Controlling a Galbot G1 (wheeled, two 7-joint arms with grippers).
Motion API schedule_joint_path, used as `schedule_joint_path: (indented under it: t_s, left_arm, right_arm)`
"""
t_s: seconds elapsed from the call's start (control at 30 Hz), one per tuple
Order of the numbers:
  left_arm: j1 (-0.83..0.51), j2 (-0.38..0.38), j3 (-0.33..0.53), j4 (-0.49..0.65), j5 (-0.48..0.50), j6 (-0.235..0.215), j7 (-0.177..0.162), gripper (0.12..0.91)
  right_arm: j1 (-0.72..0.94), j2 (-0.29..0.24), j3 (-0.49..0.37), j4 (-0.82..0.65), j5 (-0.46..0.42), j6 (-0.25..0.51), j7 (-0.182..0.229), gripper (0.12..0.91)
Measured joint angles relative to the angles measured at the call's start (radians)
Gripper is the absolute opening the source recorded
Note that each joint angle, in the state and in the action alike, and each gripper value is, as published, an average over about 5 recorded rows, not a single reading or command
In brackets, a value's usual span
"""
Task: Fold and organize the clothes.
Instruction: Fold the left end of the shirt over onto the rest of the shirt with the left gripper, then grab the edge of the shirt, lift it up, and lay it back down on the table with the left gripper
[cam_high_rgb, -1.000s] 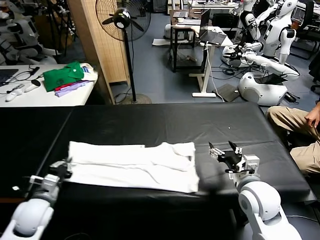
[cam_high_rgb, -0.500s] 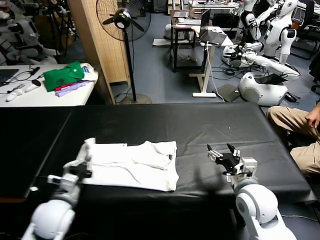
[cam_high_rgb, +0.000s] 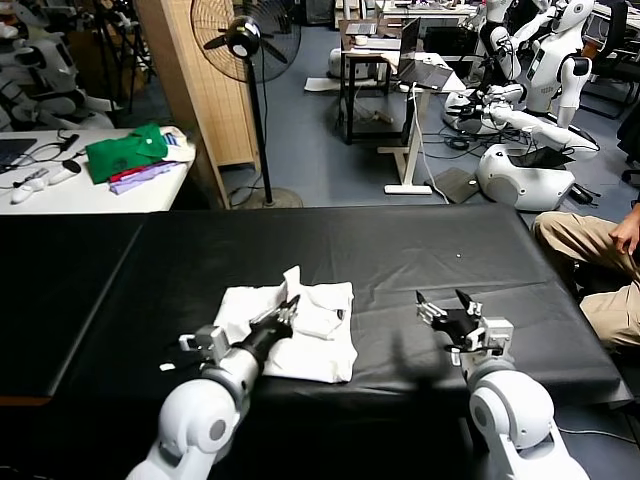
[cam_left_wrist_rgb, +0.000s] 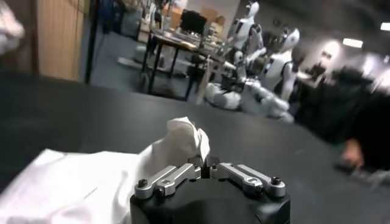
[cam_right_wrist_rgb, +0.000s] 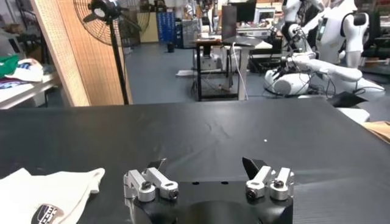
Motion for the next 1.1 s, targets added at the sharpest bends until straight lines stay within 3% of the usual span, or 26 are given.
schedule_joint_path:
  t_s: [0.13,0.4,0.63,0.73,0.97,1.1]
  left_arm:
    - [-0.002,-0.026,0.018,0.01,-0.021,0.001,-0.005,0.153]
    - [0.003,-0.065,0.06,0.033,0.059,-0.014,0.001,0.153]
    - [0.008,-0.108,0.089,0.07,0.168,-0.036,0.028,0.16]
    - [0.012,-0.123,0.102,0.074,0.188,-0.041,0.039,0.246]
    - [0.014,-0.131,0.116,0.043,0.198,-0.053,0.094,0.635]
    - [0.017,-0.104,0.089,0.003,0.254,-0.079,0.121,0.777]
  right_arm:
    - [0.006,0.002,-0.007,-0.01,-0.009,0.001,-0.002,0.798]
    - [0.013,-0.002,-0.015,-0.018,-0.014,0.004,-0.008,0.798]
    - [0.01,-0.021,-0.026,-0.023,-0.022,0.042,-0.055,0.798]
    - [0.013,-0.028,-0.035,-0.024,-0.021,0.061,-0.074,0.798]
    - [0.039,-0.039,-0.075,-0.044,-0.019,0.078,-0.114,0.798]
    - [0.073,-0.044,-0.13,-0.066,-0.025,0.085,-0.156,0.798]
